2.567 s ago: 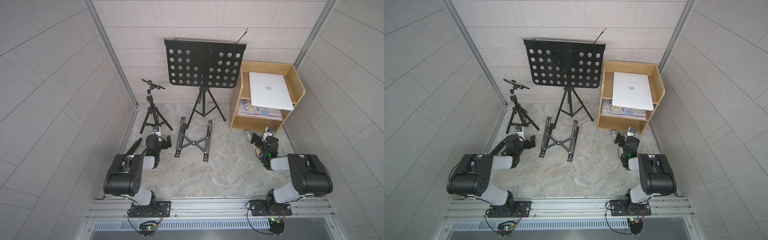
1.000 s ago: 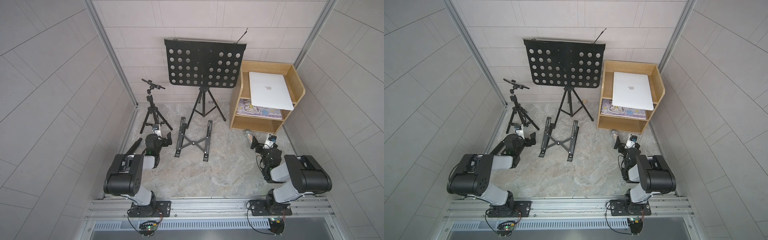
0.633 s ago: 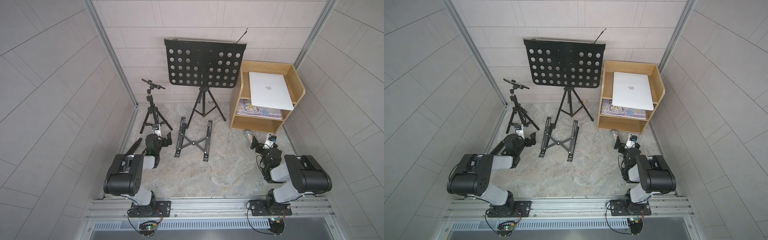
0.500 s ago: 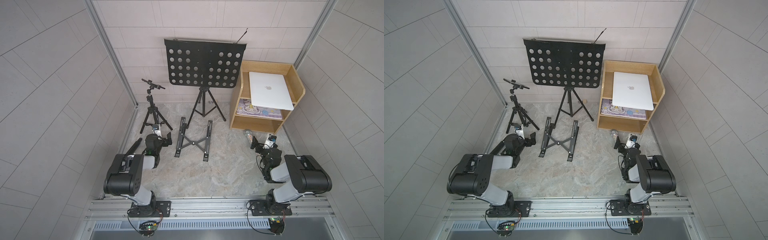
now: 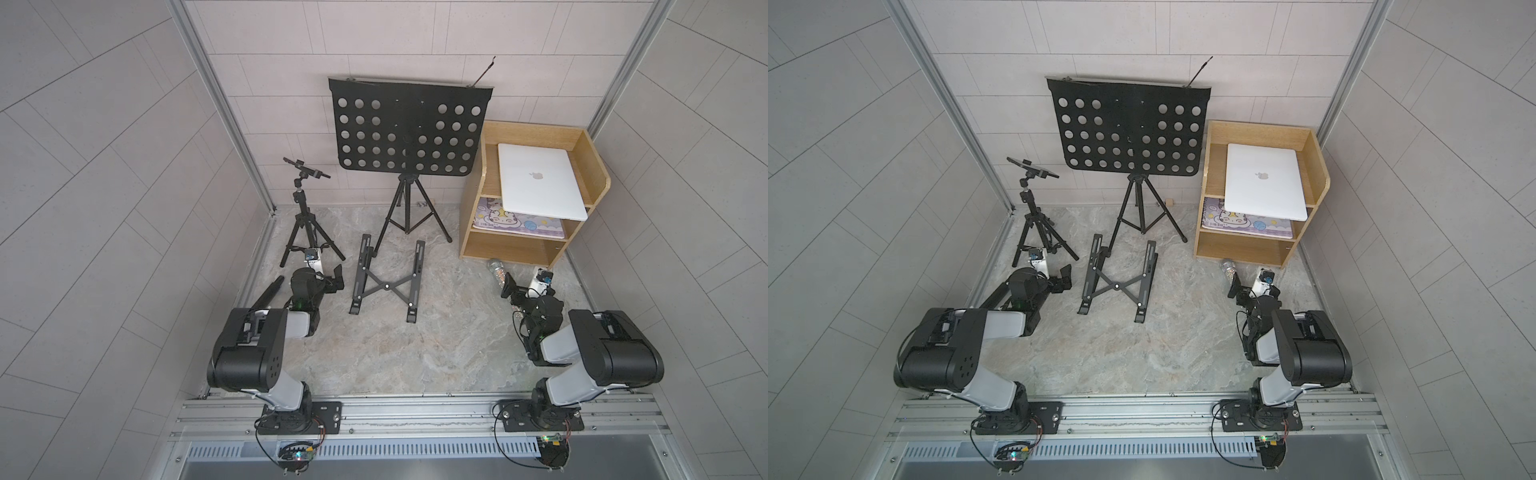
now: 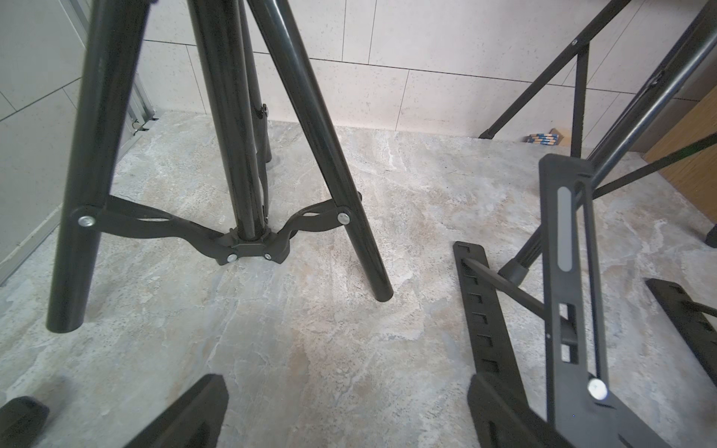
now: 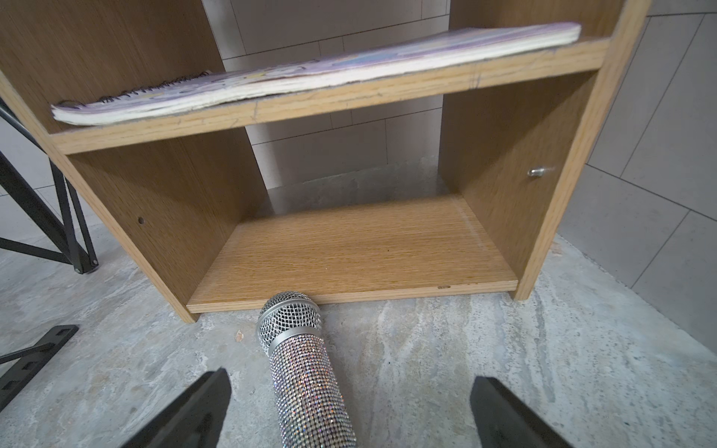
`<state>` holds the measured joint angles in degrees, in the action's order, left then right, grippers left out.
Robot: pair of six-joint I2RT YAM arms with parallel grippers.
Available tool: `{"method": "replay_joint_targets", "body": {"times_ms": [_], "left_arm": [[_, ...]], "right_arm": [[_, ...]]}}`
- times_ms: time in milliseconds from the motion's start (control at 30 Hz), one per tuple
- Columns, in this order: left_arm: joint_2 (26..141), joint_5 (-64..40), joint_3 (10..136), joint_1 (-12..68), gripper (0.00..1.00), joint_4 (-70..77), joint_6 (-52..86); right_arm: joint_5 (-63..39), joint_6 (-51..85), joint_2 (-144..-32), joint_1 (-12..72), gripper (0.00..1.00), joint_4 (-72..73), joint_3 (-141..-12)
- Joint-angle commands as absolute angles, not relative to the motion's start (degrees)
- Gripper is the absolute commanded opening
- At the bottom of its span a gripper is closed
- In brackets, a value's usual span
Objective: Close the laptop lid and set it aside
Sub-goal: Reset both arms
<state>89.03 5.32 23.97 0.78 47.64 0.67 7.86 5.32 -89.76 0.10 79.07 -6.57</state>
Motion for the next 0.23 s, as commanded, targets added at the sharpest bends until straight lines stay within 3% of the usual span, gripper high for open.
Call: {"method": "replay_joint_targets", "body": {"times_ms": [0,200], "left_arm": [[89.4,4.6,23.7,0.9,1.0,48.8,0.9],[89.4,4.6,23.7,0.9,1.0,48.8,1.0]], "right_arm": [[7.4,5.0,-90.3,0.4,1.0,80.8,-6.5],[7.4,5.0,-90.2,0.4,1.0,80.8,-6.4]]}}
